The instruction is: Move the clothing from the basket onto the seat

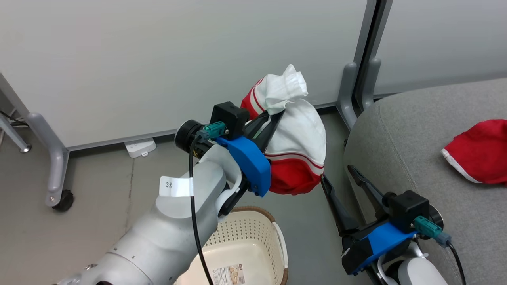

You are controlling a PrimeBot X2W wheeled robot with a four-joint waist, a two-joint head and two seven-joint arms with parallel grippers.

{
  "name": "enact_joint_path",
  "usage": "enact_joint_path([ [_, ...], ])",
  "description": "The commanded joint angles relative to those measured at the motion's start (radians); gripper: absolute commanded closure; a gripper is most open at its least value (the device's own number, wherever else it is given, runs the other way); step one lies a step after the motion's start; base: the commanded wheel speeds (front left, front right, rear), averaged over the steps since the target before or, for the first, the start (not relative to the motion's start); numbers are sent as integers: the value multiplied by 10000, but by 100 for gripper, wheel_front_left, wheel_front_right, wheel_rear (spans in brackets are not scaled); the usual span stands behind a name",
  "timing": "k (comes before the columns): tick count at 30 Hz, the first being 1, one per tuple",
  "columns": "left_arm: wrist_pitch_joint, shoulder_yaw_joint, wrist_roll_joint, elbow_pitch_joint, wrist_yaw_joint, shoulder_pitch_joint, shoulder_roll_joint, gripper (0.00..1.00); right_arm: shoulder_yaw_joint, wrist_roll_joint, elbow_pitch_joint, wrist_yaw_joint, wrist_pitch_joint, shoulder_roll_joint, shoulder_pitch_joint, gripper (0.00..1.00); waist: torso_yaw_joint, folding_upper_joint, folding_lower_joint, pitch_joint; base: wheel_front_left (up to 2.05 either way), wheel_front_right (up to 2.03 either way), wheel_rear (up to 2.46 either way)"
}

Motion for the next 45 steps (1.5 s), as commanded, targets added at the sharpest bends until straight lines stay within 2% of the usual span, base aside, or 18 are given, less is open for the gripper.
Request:
enact_joint_path([
  [1,-16,-80,-111,-89,-24,-182,-12,100,39,74,-45,1,29,19,169,0,82,-1,3,-238,0,0,0],
  [15,-143,-718,-673,-136,-23,-229,-13,100,410,403,208,1,155,-26,-26,0,-34,-1,3,-368,0,0,0],
  [22,-167,-969,-892,-225,-24,-365,-12,100,780,719,1368,1,201,-137,-1054,0,-62,-1,3,-324,0,0,0],
  [29,-191,-1239,-1108,-303,-24,-475,-12,100,1651,1130,3328,1,24,-92,-2721,0,-80,-1,3,-264,0,0,0],
  [30,-200,-1279,-1144,-310,-24,-477,-12,100,1792,1124,3590,1,-11,-87,-2912,69,-74,-1,3,-260,0,0,0],
  [31,-206,-1320,-1155,-314,-24,-468,-12,100,1947,1120,3839,1,-43,-84,-3090,100,-67,-1,3,-259,0,0,0],
  [37,-247,-1462,-1314,-238,-24,-445,-12,100,2446,1301,4816,1,-445,-72,-3651,100,-33,-1,3,-264,0,0,0],
  [45,-283,-1555,-1390,-77,-24,-493,-14,100,2712,1495,5468,1,-831,-177,-3992,100,-106,-1,3,-288,0,0,0],
])
